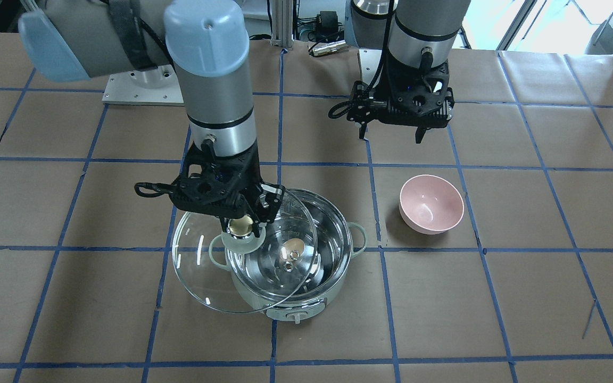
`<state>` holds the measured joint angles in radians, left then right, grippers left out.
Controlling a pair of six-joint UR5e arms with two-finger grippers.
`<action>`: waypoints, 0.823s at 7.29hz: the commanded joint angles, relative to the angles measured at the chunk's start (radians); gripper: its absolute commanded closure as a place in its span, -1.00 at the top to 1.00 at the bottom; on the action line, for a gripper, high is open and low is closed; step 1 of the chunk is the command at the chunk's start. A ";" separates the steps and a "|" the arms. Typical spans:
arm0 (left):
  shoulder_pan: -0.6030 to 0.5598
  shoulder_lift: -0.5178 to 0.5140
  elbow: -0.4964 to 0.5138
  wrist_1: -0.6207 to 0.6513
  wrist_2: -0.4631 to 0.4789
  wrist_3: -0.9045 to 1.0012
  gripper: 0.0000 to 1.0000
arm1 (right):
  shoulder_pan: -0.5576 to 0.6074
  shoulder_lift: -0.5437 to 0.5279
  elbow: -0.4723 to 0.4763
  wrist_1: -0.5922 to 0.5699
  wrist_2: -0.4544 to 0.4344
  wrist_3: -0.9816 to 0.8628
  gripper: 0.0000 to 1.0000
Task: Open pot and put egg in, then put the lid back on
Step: 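Raise the left gripper away while the right gripper carries the lid over the pot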
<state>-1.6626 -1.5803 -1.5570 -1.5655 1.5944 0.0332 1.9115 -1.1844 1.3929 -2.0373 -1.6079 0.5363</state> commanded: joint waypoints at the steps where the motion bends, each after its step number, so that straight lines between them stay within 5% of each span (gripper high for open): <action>1: 0.024 0.011 -0.005 -0.001 -0.022 0.017 1.00 | 0.021 0.043 -0.023 -0.021 0.009 0.040 0.06; 6: 0.026 0.017 -0.006 -0.004 -0.016 -0.015 1.00 | 0.087 0.054 -0.003 -0.006 -0.007 0.125 0.11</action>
<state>-1.6381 -1.5650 -1.5626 -1.5676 1.5766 0.0269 1.9949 -1.1299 1.3815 -2.0446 -1.6118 0.6666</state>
